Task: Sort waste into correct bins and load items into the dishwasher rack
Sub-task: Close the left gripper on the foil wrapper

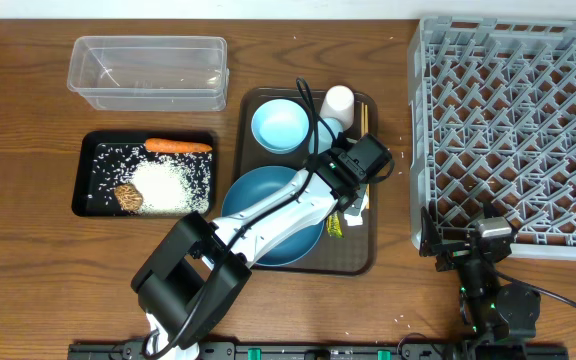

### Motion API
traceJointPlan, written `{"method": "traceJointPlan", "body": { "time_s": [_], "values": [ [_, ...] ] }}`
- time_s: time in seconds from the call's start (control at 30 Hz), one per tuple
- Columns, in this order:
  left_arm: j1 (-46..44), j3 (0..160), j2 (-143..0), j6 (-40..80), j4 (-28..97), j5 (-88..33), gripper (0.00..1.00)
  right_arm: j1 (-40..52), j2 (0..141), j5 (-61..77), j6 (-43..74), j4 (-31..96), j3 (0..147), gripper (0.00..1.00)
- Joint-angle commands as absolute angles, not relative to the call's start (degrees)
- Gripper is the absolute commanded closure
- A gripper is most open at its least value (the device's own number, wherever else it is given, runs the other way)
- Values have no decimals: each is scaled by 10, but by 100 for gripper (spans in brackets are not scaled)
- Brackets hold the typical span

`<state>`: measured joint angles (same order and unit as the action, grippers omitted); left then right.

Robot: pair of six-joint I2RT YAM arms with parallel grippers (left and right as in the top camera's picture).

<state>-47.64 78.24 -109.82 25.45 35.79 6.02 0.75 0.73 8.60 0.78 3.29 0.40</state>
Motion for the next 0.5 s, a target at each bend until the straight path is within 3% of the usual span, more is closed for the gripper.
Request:
{"method": "traceJointPlan", "body": {
  "time_s": [0.0,0.47],
  "values": [
    [-473,796,-1085,253,360,67,94,-1,8,88,1,35,3,1],
    [-473,809,-1003,253,375,97,94,-1,8,88,1,35,3,1]
  ]
}}
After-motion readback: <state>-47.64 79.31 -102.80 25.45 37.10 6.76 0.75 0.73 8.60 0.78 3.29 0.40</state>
